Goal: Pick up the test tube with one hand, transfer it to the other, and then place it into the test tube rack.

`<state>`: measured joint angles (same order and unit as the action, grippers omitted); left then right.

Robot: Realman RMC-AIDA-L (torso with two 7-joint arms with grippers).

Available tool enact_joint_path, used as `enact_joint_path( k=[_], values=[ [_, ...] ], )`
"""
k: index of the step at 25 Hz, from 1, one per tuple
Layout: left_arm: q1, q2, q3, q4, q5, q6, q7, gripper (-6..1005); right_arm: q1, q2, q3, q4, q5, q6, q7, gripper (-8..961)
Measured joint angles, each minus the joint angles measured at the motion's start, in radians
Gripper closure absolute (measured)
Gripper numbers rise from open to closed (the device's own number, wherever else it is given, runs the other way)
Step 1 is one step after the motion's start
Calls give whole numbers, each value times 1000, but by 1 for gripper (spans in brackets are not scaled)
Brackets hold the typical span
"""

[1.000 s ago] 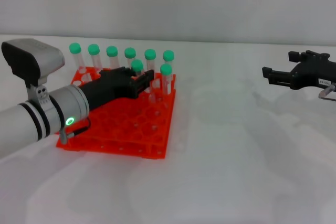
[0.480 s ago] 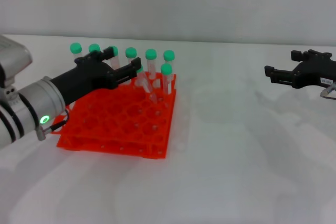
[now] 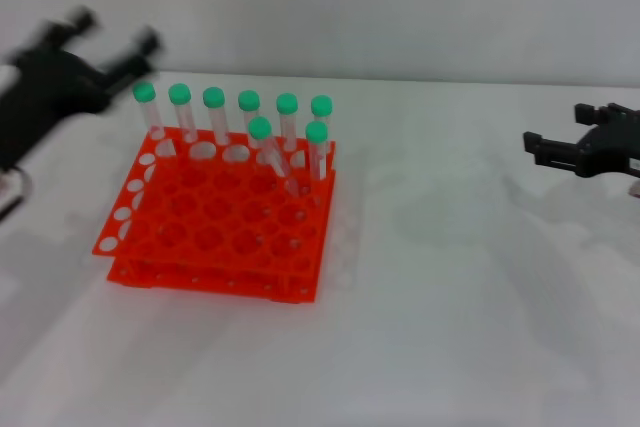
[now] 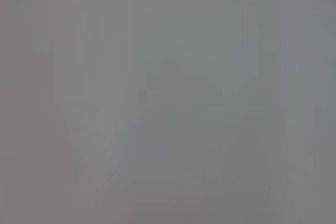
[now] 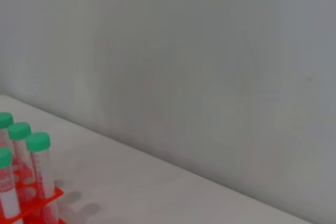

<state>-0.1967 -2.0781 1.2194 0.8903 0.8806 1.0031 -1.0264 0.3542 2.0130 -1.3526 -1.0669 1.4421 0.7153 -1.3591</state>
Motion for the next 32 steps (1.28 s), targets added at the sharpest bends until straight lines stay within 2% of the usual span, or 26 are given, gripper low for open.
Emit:
enact_joint_path(
  k=[3,4,5,8,10,14,15,19,23,32],
  values=[
    [19,0,-81,-74,-153,133,88,107,-43,-1,2,-18,77,4,-68,108],
    [22,2,-142,-139,-224,217,127,106,-56,-2,2,-21,108,8,-96,108],
    [22,2,-142,-139,-224,217,127,106,-72,-3,5,-22,146,14,-129,108],
    [16,3,-238,-224,-258,297,156,106,-118,-6,41,-12,260,60,-229,108],
    [9,3,-265,-258,-261,313,173,106,-141,-8,88,18,331,123,-296,108],
    [-4,4,-271,-300,-265,312,202,107,-150,-8,226,142,456,313,-449,108],
    [-16,4,-272,-326,-268,307,218,107,-145,-9,288,201,485,385,-506,108],
    [-40,3,-275,-372,-273,300,244,107,-125,-9,464,354,505,548,-644,108],
    [-65,2,-279,-418,-274,293,269,107,-123,-10,580,449,504,617,-755,108],
    [-152,-2,-277,-547,-270,247,287,106,-159,-17,723,522,500,673,-891,108]
  ],
)
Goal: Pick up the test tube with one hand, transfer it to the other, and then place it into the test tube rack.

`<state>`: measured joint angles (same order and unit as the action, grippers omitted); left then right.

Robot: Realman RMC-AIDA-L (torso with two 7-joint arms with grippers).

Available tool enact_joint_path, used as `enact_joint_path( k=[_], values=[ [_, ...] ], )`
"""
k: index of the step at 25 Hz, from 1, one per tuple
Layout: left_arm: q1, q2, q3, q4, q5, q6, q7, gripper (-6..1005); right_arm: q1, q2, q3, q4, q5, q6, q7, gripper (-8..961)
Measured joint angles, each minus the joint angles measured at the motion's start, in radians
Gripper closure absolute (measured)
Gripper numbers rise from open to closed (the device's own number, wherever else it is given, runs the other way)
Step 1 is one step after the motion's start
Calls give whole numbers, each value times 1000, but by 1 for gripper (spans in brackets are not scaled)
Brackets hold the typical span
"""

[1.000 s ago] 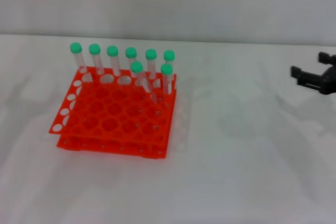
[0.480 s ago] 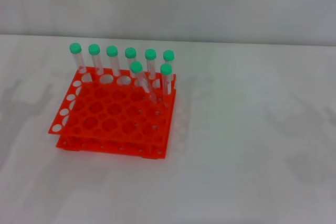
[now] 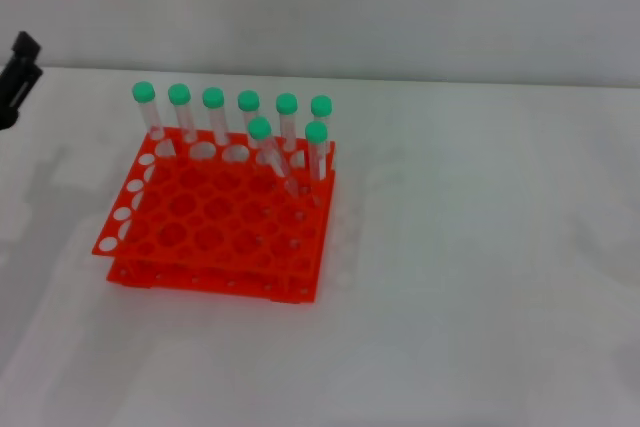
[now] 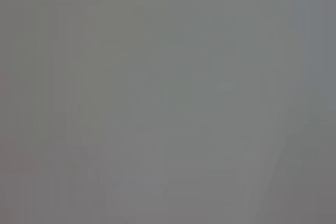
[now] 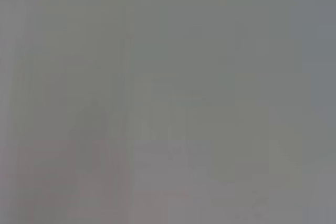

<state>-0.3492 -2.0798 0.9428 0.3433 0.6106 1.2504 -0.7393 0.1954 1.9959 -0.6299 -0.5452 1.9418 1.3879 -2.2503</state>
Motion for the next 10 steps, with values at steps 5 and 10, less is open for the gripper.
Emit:
enact_joint_path(
  k=[5,10],
  values=[
    [-32,-2,25,-61,9,0,16,106,-29,-5,18,3,-1,-3,-21,108],
    [-69,-6,27,-116,2,17,71,106,-60,-11,30,-3,7,6,-25,108]
  ],
)
